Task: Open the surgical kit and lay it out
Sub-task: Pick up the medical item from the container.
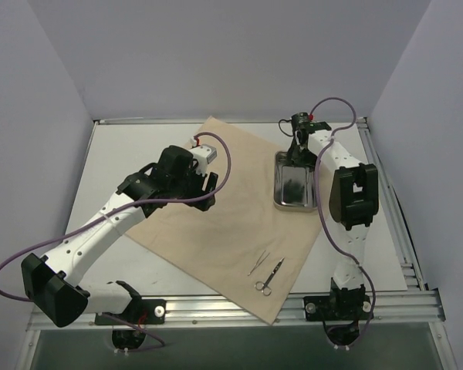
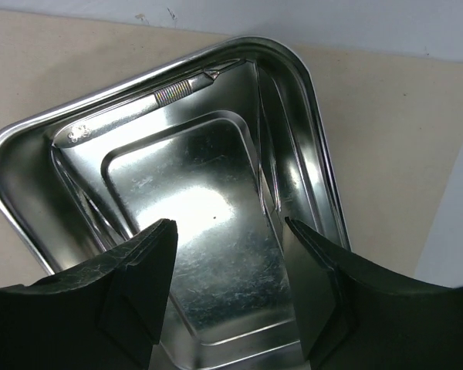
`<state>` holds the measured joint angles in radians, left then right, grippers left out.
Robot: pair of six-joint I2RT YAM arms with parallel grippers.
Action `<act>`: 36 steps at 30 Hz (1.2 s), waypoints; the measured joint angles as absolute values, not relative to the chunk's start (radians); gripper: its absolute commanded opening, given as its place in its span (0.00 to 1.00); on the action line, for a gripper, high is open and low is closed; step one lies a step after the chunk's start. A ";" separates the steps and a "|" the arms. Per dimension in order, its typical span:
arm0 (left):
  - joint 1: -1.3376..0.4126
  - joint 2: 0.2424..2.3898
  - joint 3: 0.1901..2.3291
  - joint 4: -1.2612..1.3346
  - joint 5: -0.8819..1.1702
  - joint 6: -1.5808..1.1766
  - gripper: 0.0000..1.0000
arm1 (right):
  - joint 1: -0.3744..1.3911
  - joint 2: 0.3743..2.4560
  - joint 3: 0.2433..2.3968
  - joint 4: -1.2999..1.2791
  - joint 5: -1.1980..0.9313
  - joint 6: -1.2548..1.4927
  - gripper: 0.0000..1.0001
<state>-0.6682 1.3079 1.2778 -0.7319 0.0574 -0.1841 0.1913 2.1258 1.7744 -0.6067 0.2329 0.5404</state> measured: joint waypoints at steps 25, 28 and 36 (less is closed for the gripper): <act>-0.667 1.329 1.281 -0.753 0.038 -0.133 0.74 | 0.170 2.161 1.639 -0.420 0.170 0.418 0.70; -0.667 1.331 1.282 -0.753 0.038 -0.133 0.74 | 0.150 2.161 1.623 -0.376 0.136 0.417 0.69; -0.667 1.341 1.282 -0.754 0.038 -0.133 0.74 | 0.117 2.154 1.596 -0.318 0.077 0.400 0.47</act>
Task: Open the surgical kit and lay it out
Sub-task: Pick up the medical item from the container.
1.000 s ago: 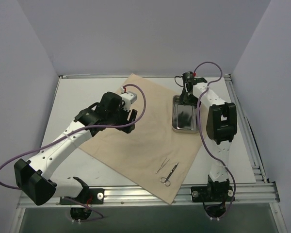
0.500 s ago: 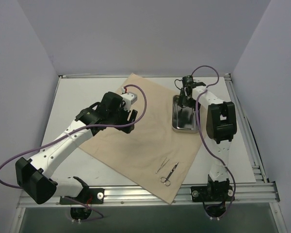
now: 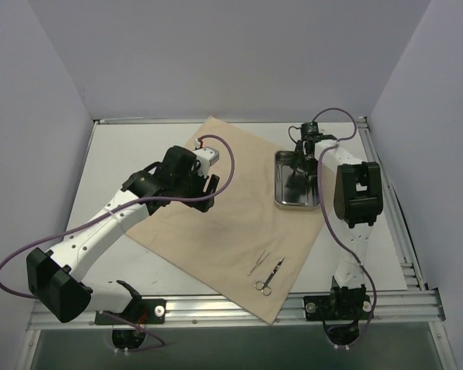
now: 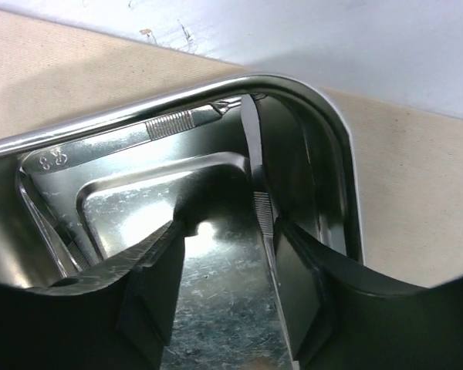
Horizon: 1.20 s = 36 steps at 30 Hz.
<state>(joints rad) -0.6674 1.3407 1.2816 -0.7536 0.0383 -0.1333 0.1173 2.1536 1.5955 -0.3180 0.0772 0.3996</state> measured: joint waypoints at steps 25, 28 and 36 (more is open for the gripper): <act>-0.605 1.354 1.324 -0.775 0.101 -0.180 0.69 | 0.097 2.101 1.579 -0.369 -0.097 0.333 0.00; -0.593 1.354 1.324 -0.775 0.135 -0.193 0.69 | 0.100 2.061 1.579 -0.393 -0.148 0.293 0.00; -0.546 1.351 1.324 -0.735 0.307 -0.238 0.70 | 0.138 1.872 1.546 -0.408 -0.319 0.184 0.00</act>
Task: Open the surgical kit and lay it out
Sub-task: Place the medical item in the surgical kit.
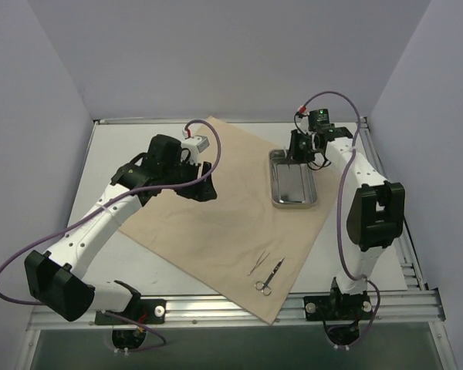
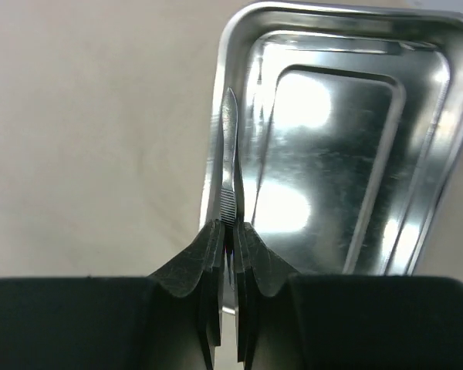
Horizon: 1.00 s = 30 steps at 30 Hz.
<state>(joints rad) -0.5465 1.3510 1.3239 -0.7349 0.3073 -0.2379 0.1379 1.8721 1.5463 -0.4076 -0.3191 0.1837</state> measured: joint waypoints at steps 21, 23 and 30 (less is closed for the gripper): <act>-0.310 1.301 1.324 -0.668 0.686 -0.568 0.68 | 0.763 1.405 1.383 -0.564 -0.360 -0.124 0.00; -0.311 1.275 1.312 -0.668 0.707 -0.589 0.68 | 0.788 1.391 1.374 -0.582 -0.348 -0.160 0.00; -0.311 1.187 1.222 -0.680 0.791 -0.618 0.68 | 0.851 1.298 1.309 -0.621 -0.345 -0.289 0.00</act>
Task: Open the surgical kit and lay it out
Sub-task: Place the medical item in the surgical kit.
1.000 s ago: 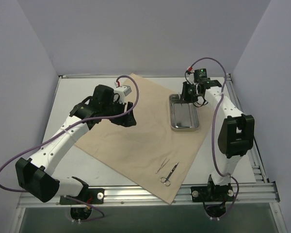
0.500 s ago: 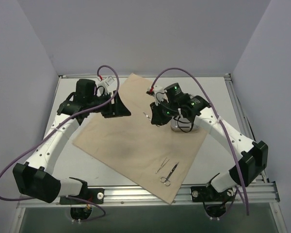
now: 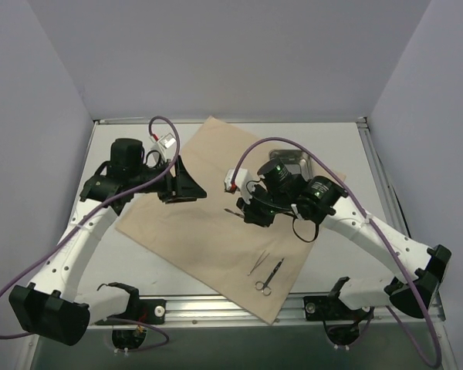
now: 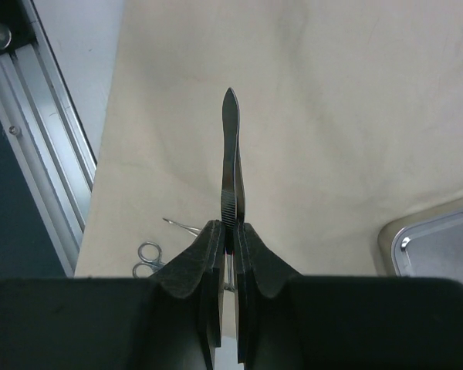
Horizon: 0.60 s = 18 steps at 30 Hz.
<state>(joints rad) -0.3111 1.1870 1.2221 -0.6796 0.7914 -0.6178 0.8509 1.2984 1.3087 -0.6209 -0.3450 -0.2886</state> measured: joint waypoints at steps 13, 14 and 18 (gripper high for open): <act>-0.470 1.158 1.100 -0.699 0.889 -0.619 0.66 | 0.979 1.232 1.292 -0.692 -0.407 -0.432 0.00; -0.471 1.149 1.090 -0.697 0.901 -0.622 0.66 | 0.986 1.232 1.292 -0.705 -0.411 -0.440 0.00; -0.494 1.126 1.071 -0.687 0.945 -0.625 0.65 | 1.022 1.224 1.292 -0.749 -0.439 -0.459 0.00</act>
